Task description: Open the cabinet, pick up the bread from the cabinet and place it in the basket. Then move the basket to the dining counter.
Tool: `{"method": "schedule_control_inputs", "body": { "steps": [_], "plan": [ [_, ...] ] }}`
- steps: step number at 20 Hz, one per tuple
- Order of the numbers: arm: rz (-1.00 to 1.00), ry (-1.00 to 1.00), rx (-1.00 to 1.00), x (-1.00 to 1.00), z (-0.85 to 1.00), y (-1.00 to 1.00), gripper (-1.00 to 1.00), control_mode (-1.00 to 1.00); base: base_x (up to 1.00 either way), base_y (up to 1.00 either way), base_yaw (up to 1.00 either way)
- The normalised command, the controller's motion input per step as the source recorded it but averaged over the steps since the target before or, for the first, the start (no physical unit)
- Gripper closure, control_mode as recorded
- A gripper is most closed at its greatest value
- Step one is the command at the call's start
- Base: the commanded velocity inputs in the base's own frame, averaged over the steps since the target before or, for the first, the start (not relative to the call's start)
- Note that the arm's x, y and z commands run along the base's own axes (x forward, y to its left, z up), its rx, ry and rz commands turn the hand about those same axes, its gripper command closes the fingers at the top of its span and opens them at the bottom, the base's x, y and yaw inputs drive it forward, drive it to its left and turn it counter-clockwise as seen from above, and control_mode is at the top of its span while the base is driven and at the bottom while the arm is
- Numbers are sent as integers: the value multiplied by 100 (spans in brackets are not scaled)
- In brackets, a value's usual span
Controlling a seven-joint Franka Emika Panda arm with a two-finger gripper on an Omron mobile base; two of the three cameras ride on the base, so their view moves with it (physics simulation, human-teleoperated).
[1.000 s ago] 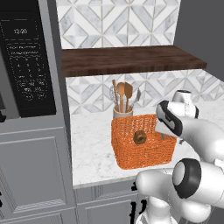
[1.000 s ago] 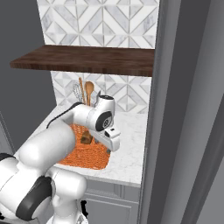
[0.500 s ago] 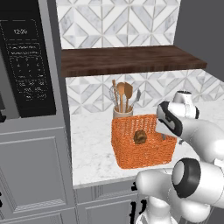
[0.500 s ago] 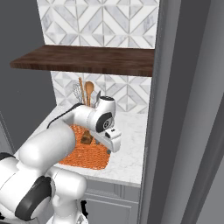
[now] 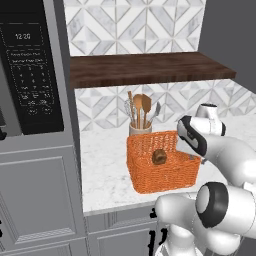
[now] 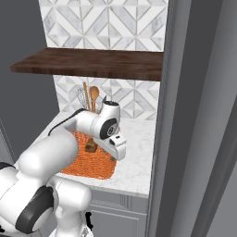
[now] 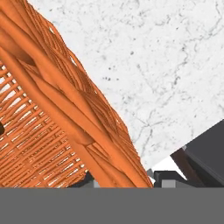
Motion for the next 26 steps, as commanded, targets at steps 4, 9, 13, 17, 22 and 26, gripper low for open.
{"method": "schedule_control_inputs", "body": {
  "steps": [4,9,13,17,22,26],
  "plan": [
    [-3,-1,0,-21,15,33,100,-100,0,0,0],
    [-6,0,0,-29,56,45,100,-100,0,0,0],
    [-11,-3,1,-26,60,41,100,-100,0,0,0],
    [-14,-3,4,-23,56,36,100,-100,0,0,0],
    [-14,-3,9,-32,58,22,100,-100,0,0,0],
    [-2,-1,1,-41,72,0,100,-100,0,0,0]
  ]
}}
